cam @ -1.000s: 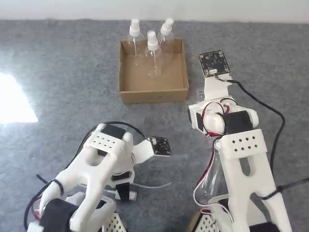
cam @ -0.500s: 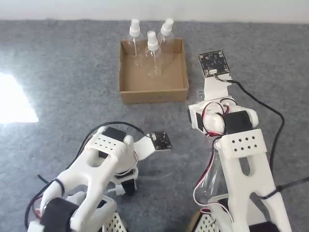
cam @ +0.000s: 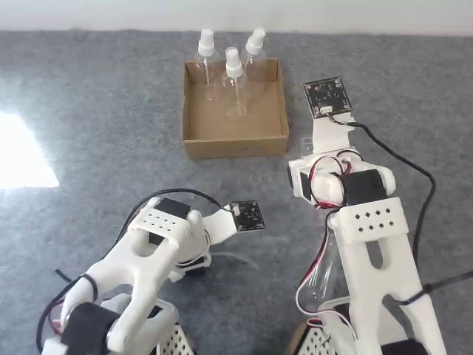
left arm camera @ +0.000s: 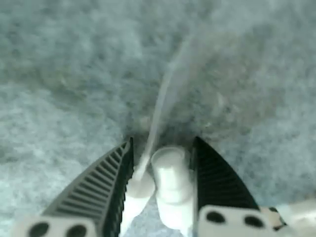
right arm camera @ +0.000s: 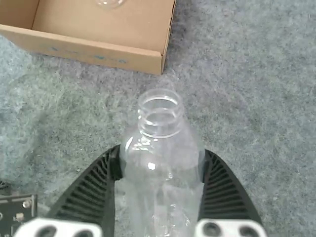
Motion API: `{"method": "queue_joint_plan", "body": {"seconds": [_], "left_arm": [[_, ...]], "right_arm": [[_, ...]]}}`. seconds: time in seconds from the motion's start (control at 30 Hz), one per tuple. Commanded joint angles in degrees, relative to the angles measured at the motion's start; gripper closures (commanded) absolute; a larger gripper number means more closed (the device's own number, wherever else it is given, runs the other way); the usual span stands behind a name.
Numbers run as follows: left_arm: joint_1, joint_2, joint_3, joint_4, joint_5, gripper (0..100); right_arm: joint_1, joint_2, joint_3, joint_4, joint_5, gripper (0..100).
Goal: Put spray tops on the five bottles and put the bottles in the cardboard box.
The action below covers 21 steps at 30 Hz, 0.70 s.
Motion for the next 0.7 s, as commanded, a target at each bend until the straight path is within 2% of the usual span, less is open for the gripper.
{"method": "queue_joint_plan", "body": {"seconds": [0.0, 0.53, 0.67], "left_arm": [[-4.5, -0.3, -1.5, -2.5, -0.5, 84], [-25.6, -0.4, -18.2, -1.9, -0.5, 84], [-28.0, -0.7, -23.6, 6.2, -0.2, 76]], "right_arm": [[0.5, -2.2, -0.8, -1.1, -0.5, 91.3], [0.5, -2.2, -0.7, -1.1, -0.5, 91.3], [0.5, -2.2, -0.7, -1.1, -0.5, 91.3]]}}
